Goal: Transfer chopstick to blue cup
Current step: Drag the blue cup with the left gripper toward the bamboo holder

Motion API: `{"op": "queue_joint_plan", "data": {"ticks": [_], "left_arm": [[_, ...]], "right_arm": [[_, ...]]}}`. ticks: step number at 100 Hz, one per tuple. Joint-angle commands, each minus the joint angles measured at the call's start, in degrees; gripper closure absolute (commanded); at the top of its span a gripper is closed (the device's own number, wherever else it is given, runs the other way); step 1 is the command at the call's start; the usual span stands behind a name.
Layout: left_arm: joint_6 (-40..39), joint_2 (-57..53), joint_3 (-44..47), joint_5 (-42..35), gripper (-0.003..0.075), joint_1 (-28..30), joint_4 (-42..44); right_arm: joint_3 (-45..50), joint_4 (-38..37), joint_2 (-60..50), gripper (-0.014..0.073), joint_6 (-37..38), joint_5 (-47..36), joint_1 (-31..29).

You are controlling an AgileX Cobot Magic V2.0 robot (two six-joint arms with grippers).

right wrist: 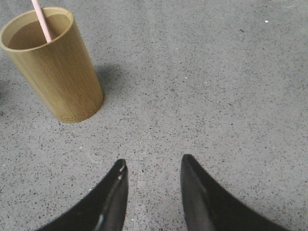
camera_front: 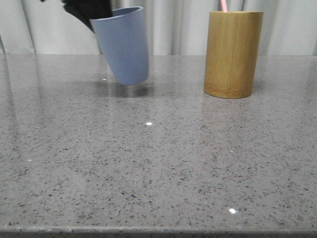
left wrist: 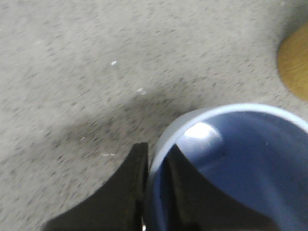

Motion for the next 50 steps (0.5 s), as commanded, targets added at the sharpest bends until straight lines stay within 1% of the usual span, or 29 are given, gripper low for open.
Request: {"op": "queue_joint_plan", "data": {"ticks": [1, 16, 23, 30, 40, 45, 50], "left_arm": [[-0.1, -0.9, -4.3, -2.4, 0.0739, -1.6, -1.3], [-0.1, 1.7, -6.9, -1.7, 0.0738, -2.5, -1.6], [0.0, 2.5, -7.6, -1.0, 0.0713, -2.5, -1.7], [0.4, 2.7, -7.8, -0.9, 0.0638, -2.5, -1.9], [0.4, 2.7, -8.0, -1.0, 0.0474, -2.5, -2.5], [0.4, 2.7, -8.4, -1.0, 0.0407, -2.5, -2.6], [0.4, 2.7, -8.9, -1.0, 0.0360, -2.5, -2.6]], "right_arm": [[-1.9, 0.0, 0.4, 0.0301, -0.5, -3.5, -0.4], [-1.9, 0.5, 0.4, 0.0301, -0.5, -3.4, -0.4], [-1.9, 0.6, 0.4, 0.0301, -0.5, -3.4, -0.4], [-1.9, 0.6, 0.4, 0.0301, -0.5, -3.3, -0.4], [-1.9, 0.9, 0.4, 0.0301, -0.5, -3.3, -0.4], [-1.9, 0.9, 0.4, 0.0301, -0.5, -3.3, -0.4], [-1.9, 0.9, 0.4, 0.0301, -0.5, -3.1, -0.4]]}}
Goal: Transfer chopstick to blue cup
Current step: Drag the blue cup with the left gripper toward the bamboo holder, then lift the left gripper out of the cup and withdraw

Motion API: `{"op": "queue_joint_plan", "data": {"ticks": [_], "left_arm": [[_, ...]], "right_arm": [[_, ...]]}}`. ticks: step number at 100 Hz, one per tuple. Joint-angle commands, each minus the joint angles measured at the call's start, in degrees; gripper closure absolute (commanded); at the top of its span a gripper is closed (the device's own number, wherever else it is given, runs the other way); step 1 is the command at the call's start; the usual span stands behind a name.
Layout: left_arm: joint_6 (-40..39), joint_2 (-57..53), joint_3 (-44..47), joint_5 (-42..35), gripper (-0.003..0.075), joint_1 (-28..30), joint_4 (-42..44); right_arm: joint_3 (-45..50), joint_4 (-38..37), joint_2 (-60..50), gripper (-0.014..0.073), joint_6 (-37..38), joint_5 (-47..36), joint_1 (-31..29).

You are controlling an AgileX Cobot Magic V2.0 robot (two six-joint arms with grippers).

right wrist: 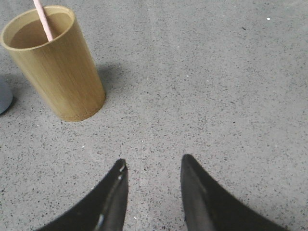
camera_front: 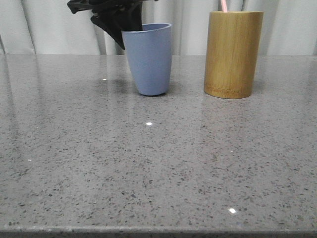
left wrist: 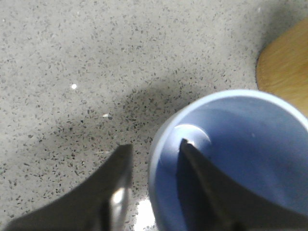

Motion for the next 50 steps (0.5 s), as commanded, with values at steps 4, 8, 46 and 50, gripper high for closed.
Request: {"op": "queue_joint_plan", "data": {"ticks": [4, 8, 46, 50], "left_arm": [[0.0, -3.2, -3.1, -2.0, 0.0341, -0.4, -1.5], [0.0, -3.2, -3.8, -1.6, 0.0340, -0.4, -1.6], [-0.5, -5.7, -7.1, -1.0, 0.0344, -0.1, -0.5], [-1.4, -6.2, -7.1, -0.9, 0.0344, -0.1, 0.8]], "right_arm": [[-1.9, 0.3, 0.4, 0.0301, -0.5, -3.2, -0.4], [-1.9, 0.3, 0.4, 0.0301, -0.5, -3.1, -0.4], [-1.9, 0.3, 0.4, 0.0301, -0.5, -1.4, -0.4], [-1.9, 0.3, 0.4, 0.0301, -0.5, -1.4, -0.4]]}}
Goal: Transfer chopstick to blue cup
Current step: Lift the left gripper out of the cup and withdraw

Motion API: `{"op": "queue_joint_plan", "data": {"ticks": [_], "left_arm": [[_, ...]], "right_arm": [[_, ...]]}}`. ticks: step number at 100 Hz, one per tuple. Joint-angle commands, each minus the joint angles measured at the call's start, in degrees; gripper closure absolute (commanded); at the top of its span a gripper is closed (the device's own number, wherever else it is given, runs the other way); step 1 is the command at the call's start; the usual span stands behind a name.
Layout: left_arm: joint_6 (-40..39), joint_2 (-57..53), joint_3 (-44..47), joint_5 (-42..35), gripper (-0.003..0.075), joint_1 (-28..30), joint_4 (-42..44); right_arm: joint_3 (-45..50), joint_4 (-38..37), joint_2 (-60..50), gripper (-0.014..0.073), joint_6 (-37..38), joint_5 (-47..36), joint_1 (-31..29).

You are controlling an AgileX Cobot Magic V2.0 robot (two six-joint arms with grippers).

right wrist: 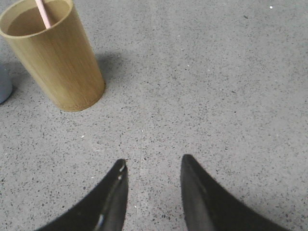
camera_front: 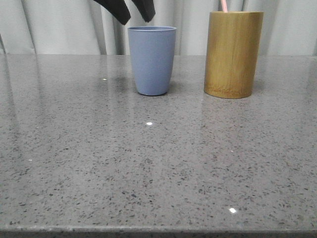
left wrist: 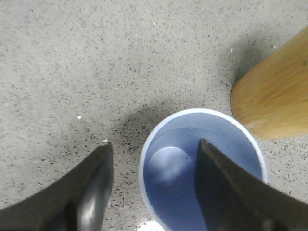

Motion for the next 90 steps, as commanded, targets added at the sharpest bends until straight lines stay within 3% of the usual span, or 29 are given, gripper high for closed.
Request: {"op": "queue_joint_plan", "data": {"ticks": [1, 15, 40, 90], "left_arm": [[-1.6, -5.1, -2.0, -2.3, 0.0344, -0.1, 1.3], [-4.3, -7.1, -1.9, -1.3, 0.0344, 0.1, 6.6], [-4.6, -13.6, 4.9, -1.5, 0.0344, 3.9, 6.8], [-4.6, -39.1, 36.3, -16.0, 0.0344, 14.7, 6.9]], "right_arm": [[-1.9, 0.3, 0.4, 0.0301, -0.5, -3.4, -0.4], [-1.9, 0.3, 0.4, 0.0301, -0.6, -3.4, -0.4], [-2.0, 0.3, 0.6, 0.0301, -1.2, -3.3, -0.4], [-2.2, 0.4, 6.8, 0.0301, -1.2, -4.2, 4.4]]}}
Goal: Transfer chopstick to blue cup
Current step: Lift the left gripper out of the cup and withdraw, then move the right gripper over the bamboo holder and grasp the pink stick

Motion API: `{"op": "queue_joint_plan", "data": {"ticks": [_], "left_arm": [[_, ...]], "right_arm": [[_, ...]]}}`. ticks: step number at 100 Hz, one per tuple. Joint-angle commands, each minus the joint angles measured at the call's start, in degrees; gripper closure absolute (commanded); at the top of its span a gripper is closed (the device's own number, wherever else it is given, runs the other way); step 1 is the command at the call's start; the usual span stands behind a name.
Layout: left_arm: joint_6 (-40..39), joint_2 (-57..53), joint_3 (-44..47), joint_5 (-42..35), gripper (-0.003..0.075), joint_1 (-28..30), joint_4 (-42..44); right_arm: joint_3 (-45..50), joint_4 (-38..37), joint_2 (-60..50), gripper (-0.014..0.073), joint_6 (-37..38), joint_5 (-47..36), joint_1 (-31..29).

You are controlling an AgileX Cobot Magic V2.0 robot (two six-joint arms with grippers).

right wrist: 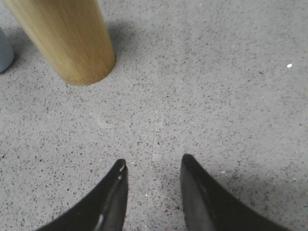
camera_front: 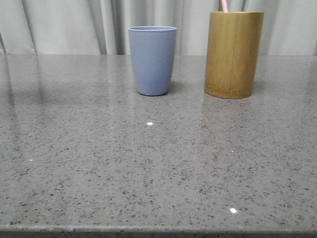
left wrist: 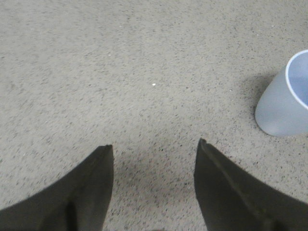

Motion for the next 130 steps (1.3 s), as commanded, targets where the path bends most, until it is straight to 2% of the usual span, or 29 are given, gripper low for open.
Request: {"op": "queue_joint_plan", "data": {"ticks": [1, 32, 60, 85, 130], "left_arm": [[-0.7, -6.3, 3.7, -6.9, 0.0344, 1.2, -0.2], [-0.7, -21.7, 20.2, -12.9, 0.0344, 2.3, -0.1], [-0.7, -30.3, 29.0, -14.1, 0.0344, 2.3, -0.7], [-0.7, -33.9, 32.3, -13.9, 0.0344, 2.3, -0.9], [-0.7, -34.0, 32.4, -14.8, 0.0344, 2.3, -0.9]], "right_arm": [[-2.3, 0.4, 0.9, 0.0301, -0.5, -4.3, 0.9], [-9.4, 0.5, 5.9, 0.0301, -0.5, -3.8, 1.7], [-17.0, 0.9, 12.7, 0.0301, -0.5, -3.1, 1.8], [-27.1, 1.8, 19.6, 0.0300, -1.6, -4.5, 1.9], [-40.0, 2.0, 32.2, 0.0300, -2.4, -8.1, 8.5]]}}
